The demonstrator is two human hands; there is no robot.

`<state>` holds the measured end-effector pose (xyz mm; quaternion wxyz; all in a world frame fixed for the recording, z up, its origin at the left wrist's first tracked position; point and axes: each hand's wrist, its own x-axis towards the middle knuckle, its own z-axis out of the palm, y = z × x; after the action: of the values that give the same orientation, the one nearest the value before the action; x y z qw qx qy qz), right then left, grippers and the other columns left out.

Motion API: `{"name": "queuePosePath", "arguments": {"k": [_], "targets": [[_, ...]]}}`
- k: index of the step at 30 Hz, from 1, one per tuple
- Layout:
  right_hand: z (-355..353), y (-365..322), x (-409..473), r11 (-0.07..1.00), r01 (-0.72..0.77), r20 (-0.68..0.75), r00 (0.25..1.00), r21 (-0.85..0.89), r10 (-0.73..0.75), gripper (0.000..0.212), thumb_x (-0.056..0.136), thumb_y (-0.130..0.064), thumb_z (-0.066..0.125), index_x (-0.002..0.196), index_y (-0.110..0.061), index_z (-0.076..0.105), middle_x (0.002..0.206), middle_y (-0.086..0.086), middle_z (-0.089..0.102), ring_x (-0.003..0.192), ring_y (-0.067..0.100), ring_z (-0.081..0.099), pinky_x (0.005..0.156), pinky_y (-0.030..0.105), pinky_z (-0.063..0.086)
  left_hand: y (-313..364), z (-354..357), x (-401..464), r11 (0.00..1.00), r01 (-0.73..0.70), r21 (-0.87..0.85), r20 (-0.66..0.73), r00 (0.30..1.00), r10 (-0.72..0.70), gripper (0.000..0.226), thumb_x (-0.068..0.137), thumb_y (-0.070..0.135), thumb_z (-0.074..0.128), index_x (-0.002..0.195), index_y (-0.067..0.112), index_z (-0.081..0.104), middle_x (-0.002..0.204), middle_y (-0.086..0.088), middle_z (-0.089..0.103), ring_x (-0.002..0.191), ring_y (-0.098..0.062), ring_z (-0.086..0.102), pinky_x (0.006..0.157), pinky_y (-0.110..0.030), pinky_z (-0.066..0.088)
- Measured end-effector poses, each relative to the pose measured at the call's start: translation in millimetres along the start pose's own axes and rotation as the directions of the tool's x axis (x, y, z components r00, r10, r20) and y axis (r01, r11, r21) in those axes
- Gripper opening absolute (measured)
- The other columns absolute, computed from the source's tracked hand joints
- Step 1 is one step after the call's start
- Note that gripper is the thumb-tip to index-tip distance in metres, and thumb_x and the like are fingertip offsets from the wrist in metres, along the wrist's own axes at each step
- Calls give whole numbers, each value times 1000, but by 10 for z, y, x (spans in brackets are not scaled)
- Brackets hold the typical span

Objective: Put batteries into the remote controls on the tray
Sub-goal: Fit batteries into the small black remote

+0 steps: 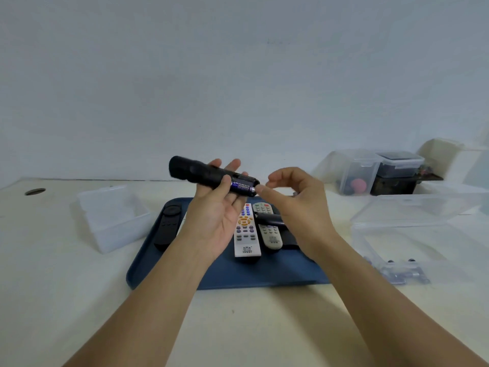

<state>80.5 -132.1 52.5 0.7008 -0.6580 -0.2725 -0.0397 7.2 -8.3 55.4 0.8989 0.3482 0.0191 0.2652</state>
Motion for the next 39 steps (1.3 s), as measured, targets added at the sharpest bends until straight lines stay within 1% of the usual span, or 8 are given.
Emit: {"name": "queuePosePath", "arguments": {"k": [2,7,12,16,19,25,31,39], "targets": [[37,26,8,981,-147,38,989,126,144,17,81,-16,83,91,-16,69,82,-2,70,63,6,62,57,21,50,-19,-1,-4,999,-42,33,14,999,41,29,103,-1,43,124,17,53,133,-8,67,123,-26,64,108,-40,48],[26,27,53,880,-389,105,921,271,375,10,92,-18,72,93,-11,65,68,-2,55,34,1,35,34,17,26,-173,6,-58,968,-126,216,108,989,105,25,101,-3,48,110,19,54,131,-8,68,125,-27,62,107,-41,48],[30,66,42,896,-354,-97,915,268,391,14,88,-14,76,86,-10,62,63,-2,50,33,1,34,35,18,29,-301,-12,-81,594,-525,610,255,839,481,29,96,-3,60,106,24,57,121,-13,67,118,-24,64,105,-42,50],[80,42,-1,902,-325,-70,931,285,357,17,81,-5,79,86,-11,64,66,-1,59,38,0,44,38,16,33,-342,-42,-75,394,-614,684,374,759,533,25,94,-6,61,111,11,53,119,-6,63,116,-18,63,100,-26,49],[111,56,-27,897,-333,-78,926,290,369,17,80,-3,79,88,-9,65,67,-1,61,38,-2,47,41,16,35,-359,-55,-95,324,-631,705,414,736,535,32,92,-6,64,105,20,51,111,3,63,108,-9,64,94,-20,49],[139,187,-12,902,-370,-116,908,220,401,13,80,-11,81,86,-5,71,67,-1,63,41,1,45,45,18,34,-407,-137,-71,302,-605,737,426,762,488,33,86,-8,71,101,14,52,105,1,66,101,-14,66,86,-17,48],[222,206,3,856,-425,-107,876,293,471,8,86,-3,66,81,-8,66,68,4,63,50,11,52,42,18,39,-451,-107,-82,270,-604,749,461,770,441,53,84,-17,63,96,31,46,105,5,63,101,-11,63,85,-14,48],[349,298,32,856,-403,-134,876,323,463,9,81,-1,62,79,-8,66,78,12,67,72,23,62,68,39,56,-474,-113,-54,270,-591,761,446,777,445,53,85,-14,62,91,36,46,100,14,62,96,-11,63,80,-13,47]]}}
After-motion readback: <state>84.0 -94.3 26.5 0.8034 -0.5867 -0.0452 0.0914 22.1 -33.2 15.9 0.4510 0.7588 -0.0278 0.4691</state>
